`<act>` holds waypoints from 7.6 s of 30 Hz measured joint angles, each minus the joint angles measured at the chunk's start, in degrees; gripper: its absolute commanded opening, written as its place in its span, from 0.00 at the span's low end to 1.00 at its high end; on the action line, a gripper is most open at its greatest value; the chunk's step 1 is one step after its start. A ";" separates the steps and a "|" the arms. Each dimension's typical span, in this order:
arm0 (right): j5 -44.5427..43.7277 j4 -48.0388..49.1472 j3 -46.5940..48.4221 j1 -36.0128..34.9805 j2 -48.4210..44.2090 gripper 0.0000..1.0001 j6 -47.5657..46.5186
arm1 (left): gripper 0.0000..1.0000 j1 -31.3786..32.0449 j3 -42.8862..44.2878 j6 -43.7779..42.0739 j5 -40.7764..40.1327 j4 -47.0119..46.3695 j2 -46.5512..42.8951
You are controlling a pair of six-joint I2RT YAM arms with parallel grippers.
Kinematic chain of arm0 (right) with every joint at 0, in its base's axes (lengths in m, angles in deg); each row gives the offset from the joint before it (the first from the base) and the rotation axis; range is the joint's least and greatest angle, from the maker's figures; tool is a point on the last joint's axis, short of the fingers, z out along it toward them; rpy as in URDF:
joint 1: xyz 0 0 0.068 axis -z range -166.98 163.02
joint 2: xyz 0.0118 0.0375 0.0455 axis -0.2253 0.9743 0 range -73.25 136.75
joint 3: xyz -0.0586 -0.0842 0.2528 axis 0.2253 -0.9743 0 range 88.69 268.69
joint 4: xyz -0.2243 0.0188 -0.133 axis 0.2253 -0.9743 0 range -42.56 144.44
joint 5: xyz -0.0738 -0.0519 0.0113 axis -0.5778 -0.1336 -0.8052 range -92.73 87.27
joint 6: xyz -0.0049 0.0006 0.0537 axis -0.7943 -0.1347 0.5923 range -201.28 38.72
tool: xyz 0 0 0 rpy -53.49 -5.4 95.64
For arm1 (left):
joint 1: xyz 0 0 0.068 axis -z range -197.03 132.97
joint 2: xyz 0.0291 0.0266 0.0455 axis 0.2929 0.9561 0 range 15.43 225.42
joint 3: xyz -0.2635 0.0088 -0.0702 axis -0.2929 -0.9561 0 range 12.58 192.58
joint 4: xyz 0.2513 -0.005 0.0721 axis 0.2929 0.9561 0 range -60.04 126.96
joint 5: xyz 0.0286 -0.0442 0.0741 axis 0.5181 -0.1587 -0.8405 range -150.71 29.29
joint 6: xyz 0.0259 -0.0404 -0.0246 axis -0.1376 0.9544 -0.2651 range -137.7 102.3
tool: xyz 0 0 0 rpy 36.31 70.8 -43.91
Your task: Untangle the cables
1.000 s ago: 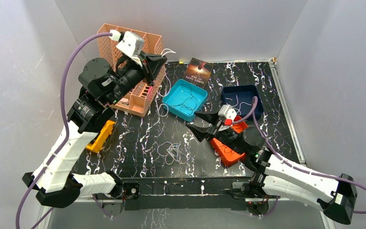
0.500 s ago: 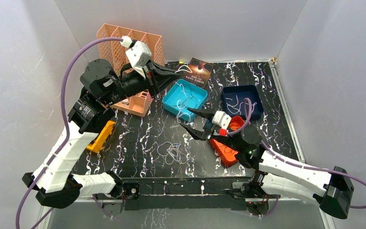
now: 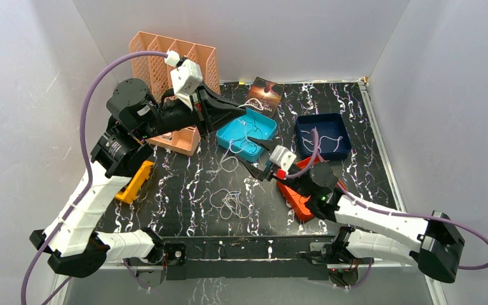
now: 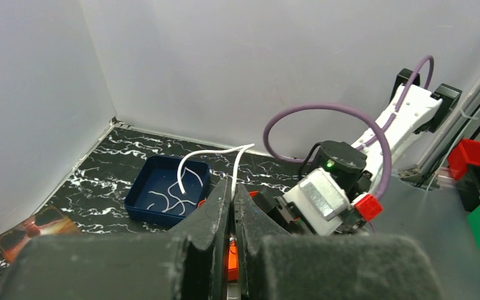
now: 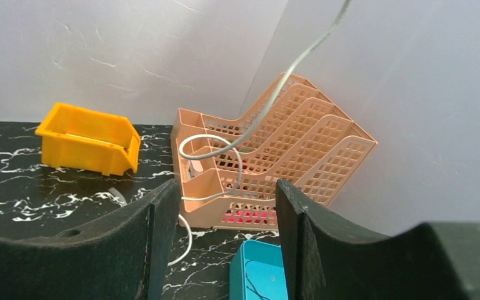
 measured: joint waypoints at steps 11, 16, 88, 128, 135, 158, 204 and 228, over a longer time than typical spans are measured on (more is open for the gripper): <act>0.48 5.14 4.02 0.26 7.52 0.49 -2.75 | 0.00 0.00 0.22 0.92 2.54 -0.85 0.09; 0.55 6.01 4.11 0.87 7.50 0.25 -2.60 | 0.00 0.00 0.22 1.01 2.69 -0.85 0.09; 0.17 13.66 2.08 1.20 9.64 0.45 25.22 | 0.00 0.07 -8.35 1.90 -19.04 -4.68 -6.69; -4.46 13.70 5.11 1.20 12.04 0.12 24.41 | 0.00 0.07 -8.35 2.40 -18.99 -4.74 -6.73; -5.99 12.63 4.96 1.20 11.17 0.00 25.24 | 0.05 0.07 -9.11 2.40 -21.00 -5.07 -7.32; -39.98 -42.05 19.52 2.45 -5.18 0.00 27.06 | 0.66 0.07 -32.33 8.81 -34.82 -3.23 -11.93; -31.41 -13.77 1.62 44.59 14.25 0.00 35.60 | 0.77 -1.49 -47.93 5.29 -32.50 -8.52 -2.19; -23.96 -18.34 0.98 45.88 21.88 0.00 43.21 | 0.77 -1.49 -47.93 5.05 -32.52 -8.50 -2.19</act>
